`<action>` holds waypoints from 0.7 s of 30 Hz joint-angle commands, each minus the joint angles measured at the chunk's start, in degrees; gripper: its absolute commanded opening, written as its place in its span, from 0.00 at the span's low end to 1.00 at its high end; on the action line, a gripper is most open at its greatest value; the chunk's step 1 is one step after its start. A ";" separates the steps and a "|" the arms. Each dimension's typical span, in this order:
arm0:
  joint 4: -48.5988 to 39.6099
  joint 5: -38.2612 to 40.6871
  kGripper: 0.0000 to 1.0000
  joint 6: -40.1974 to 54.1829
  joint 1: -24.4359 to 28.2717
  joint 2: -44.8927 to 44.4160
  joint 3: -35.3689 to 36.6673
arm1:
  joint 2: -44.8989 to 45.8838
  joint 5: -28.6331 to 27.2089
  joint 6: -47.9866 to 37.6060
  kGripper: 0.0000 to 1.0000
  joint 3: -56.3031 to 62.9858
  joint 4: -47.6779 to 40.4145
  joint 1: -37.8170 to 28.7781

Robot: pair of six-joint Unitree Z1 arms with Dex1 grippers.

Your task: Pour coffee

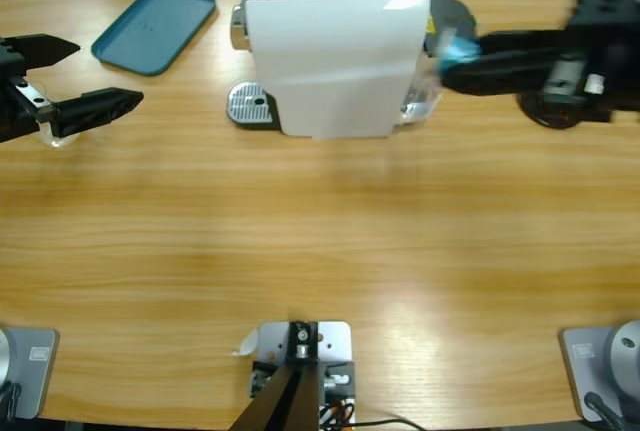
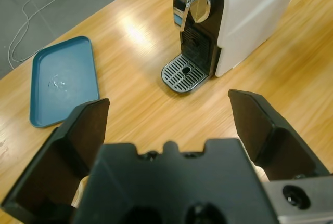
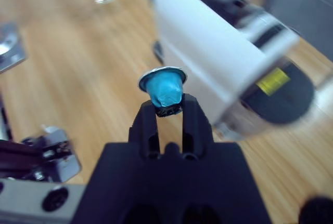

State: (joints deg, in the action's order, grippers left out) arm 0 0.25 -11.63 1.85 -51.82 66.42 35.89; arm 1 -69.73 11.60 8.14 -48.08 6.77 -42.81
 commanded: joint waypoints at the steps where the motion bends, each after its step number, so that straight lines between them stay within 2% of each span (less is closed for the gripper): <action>1: -2.01 -1.59 1.00 -0.26 0.25 -3.75 -3.30 | -17.76 3.53 8.16 0.00 -17.98 4.79 -4.72; 5: -1.91 -2.43 1.00 -0.35 0.25 -4.12 -4.09 | -24.30 1.12 12.71 0.00 -27.93 10.28 -7.48; 14: -1.45 -3.72 1.00 -0.58 0.23 -5.35 -5.90 | -31.16 -15.24 20.66 0.00 -34.14 9.79 -9.84; 21: -0.87 -4.10 1.00 -2.69 0.27 -4.60 -6.27 | -33.74 -17.58 21.99 0.00 -34.31 8.70 -9.80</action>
State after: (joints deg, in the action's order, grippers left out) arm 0 -0.88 -14.50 1.07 -51.82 62.35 32.10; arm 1 -98.90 -3.81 28.52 -82.21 16.28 -52.00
